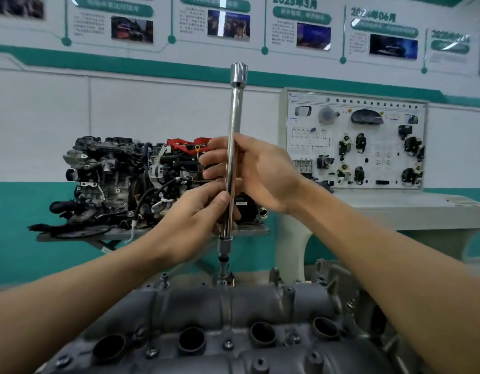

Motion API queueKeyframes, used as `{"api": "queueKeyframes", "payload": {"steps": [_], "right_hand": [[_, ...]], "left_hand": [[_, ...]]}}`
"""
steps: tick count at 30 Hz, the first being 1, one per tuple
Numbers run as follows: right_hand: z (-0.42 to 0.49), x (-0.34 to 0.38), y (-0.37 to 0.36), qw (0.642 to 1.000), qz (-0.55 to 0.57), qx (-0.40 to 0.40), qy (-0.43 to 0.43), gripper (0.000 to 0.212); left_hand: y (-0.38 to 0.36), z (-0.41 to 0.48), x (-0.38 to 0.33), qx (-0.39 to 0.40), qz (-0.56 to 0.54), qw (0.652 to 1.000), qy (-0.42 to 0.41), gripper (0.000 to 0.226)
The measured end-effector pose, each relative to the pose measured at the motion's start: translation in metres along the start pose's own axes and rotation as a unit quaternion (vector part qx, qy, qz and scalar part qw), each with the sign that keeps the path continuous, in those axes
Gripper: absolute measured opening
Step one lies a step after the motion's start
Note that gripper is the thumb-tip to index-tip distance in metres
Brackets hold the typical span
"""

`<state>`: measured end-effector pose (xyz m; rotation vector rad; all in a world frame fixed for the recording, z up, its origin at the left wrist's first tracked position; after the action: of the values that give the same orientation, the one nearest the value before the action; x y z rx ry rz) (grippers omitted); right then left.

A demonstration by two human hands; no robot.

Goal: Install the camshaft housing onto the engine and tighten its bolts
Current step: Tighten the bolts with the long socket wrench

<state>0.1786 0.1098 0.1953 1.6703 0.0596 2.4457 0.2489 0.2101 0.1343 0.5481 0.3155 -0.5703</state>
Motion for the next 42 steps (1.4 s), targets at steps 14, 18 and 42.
{"api": "queueKeyframes", "payload": {"steps": [14, 18, 42], "right_hand": [[0.008, -0.013, 0.003, 0.995, -0.031, -0.091, -0.011, 0.038], [0.006, -0.009, 0.006, 0.999, 0.000, -0.045, -0.007, 0.039], [0.003, -0.001, 0.017, 0.981, -0.027, -0.177, 0.069, 0.015]], "left_hand": [[-0.001, 0.000, 0.007, -0.014, 0.025, 0.999, 0.038, 0.027], [-0.003, -0.003, 0.006, 0.002, -0.002, 0.999, 0.054, 0.030], [0.007, 0.003, 0.002, -0.043, 0.046, 0.997, 0.047, 0.034]]}}
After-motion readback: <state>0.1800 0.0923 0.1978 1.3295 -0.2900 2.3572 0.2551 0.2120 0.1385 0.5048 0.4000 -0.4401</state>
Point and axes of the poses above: each hand's wrist, its own z-axis towards the middle knuckle, its own y-axis out of the back of the hand, x = y × z, the point moved 4 cm from there along z, towards the middle knuckle, and after that the axes turned 12 degrees about -y, right-handed, at the moved point
